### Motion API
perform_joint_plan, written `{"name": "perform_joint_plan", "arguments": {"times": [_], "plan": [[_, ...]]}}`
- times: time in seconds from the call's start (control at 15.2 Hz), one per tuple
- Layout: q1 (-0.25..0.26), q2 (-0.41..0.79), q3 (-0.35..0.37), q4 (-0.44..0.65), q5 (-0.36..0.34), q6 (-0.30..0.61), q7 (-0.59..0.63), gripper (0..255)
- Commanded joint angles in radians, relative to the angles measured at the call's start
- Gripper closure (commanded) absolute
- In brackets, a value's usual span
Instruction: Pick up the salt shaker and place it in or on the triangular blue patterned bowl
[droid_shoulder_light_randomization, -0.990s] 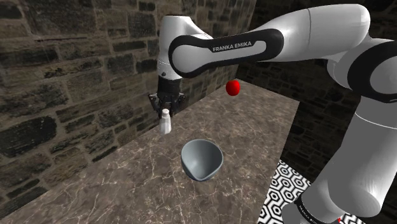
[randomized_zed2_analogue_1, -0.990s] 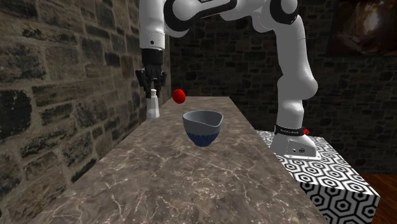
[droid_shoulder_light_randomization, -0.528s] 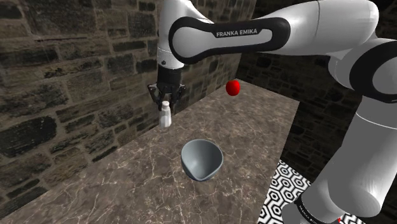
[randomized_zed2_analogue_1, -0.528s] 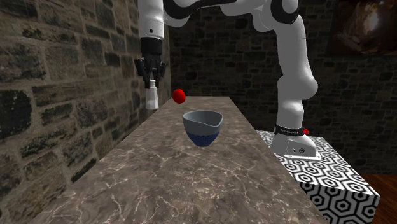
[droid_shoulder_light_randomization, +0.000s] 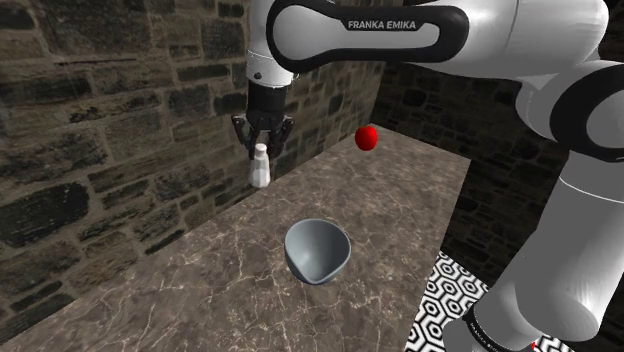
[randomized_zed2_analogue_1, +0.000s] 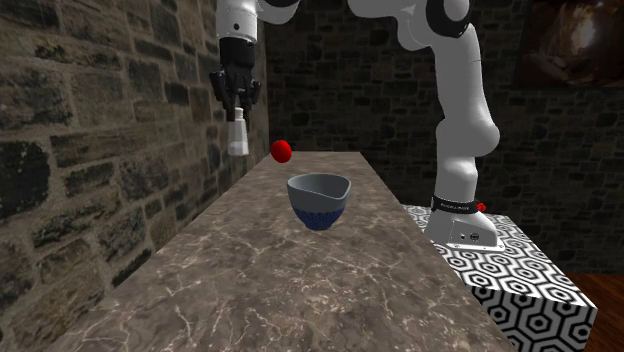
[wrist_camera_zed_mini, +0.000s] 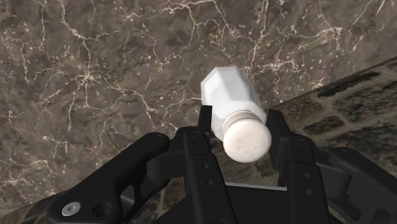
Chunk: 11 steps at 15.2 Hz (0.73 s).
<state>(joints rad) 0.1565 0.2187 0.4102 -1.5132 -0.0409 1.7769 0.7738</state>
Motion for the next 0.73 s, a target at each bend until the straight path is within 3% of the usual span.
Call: {"name": "perform_joint_plan", "arguments": {"times": [0.0, 0.66], "plan": [[-0.007, -0.045, 0.003, -0.042, 0.018, -0.001, -0.003, 255], [-0.014, -0.468, -0.009, -0.435, 0.188, 0.001, -0.053, 255]]}}
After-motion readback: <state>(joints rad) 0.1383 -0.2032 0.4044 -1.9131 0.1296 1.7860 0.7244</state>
